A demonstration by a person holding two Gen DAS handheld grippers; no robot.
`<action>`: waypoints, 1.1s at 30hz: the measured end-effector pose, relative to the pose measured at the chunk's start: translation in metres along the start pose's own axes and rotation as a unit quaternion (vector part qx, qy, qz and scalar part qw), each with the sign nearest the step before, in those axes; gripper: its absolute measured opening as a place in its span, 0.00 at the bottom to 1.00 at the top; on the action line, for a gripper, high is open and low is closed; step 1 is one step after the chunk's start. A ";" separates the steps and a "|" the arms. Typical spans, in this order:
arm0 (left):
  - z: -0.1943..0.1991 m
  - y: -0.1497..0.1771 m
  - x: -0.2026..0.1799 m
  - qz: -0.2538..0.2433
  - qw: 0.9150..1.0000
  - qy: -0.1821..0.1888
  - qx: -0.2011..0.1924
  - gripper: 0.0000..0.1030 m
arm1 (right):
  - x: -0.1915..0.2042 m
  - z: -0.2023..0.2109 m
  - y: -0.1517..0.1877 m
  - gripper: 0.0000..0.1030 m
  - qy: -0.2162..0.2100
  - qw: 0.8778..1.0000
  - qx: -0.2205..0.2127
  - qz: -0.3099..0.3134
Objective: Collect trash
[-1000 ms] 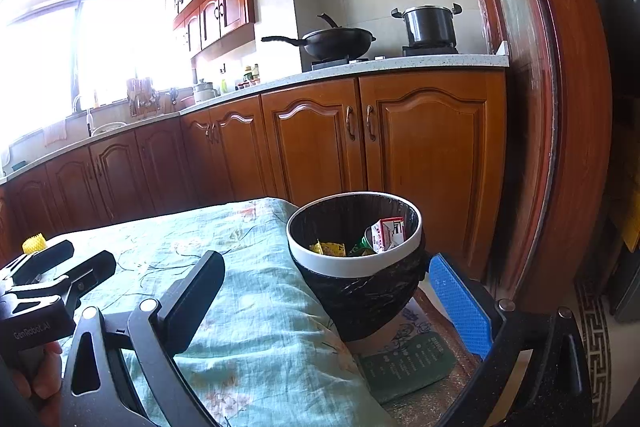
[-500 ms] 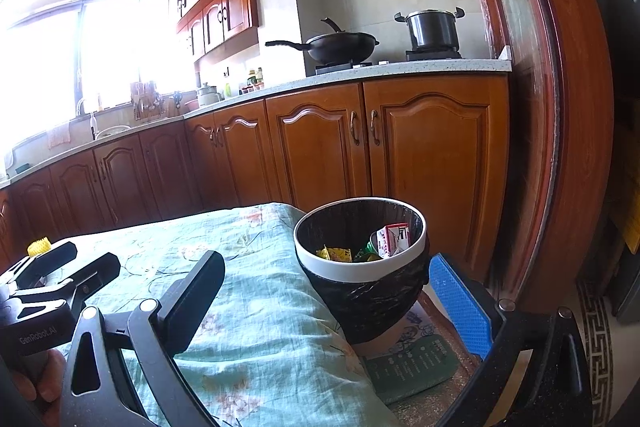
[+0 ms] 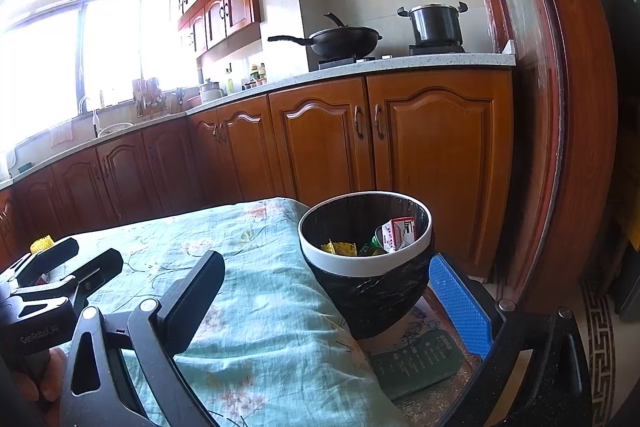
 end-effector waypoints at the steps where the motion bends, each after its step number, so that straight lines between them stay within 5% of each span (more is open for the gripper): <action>1: 0.000 0.000 0.000 0.001 1.000 -0.002 0.000 0.99 | 0.000 0.000 0.000 1.00 0.001 1.000 0.000 0.000; 33: -0.002 0.000 0.001 0.001 1.000 0.000 -0.001 0.99 | 0.003 -0.001 0.001 1.00 -0.007 1.000 0.001 -0.002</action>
Point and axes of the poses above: each gripper's, at about its wrist camera, not at the fingertips, and z roughly against the way its jaws point, x to its left, y to its underside, the point moved 4 cm from there along -z, roughly the way its jaws point, and after that the axes turned 8 degrees about -z, right-handed, at the moved point
